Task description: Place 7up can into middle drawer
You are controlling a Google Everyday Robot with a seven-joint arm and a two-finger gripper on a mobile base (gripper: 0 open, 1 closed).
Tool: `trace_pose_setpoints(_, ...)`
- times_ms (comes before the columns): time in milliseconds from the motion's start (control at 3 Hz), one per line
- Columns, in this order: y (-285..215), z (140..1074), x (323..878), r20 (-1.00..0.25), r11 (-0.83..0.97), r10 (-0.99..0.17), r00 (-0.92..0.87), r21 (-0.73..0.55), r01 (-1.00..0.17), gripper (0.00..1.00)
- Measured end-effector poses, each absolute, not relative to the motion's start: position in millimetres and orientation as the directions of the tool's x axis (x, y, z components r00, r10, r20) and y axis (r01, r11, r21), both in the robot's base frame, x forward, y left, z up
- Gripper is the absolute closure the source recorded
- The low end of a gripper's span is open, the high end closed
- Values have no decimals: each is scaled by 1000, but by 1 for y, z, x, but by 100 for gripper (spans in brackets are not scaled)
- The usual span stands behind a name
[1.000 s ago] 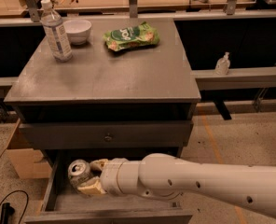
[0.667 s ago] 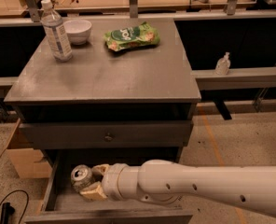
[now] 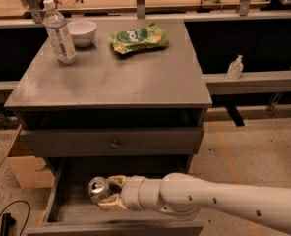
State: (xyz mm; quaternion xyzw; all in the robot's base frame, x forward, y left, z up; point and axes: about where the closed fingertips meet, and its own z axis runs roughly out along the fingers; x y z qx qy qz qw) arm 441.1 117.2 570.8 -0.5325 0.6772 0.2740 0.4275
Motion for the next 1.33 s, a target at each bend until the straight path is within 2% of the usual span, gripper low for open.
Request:
trace_pose_setpoints(333,103,536,450,-865,286,-496,-74,-82,-955,100)
trace_pose_setpoints(1000,106,490,469,-842,271,-535,-70,-93,-958,100)
trace_pose_setpoints(1333,110,470,473,-853,257,-518,-67,-81,-963,83)
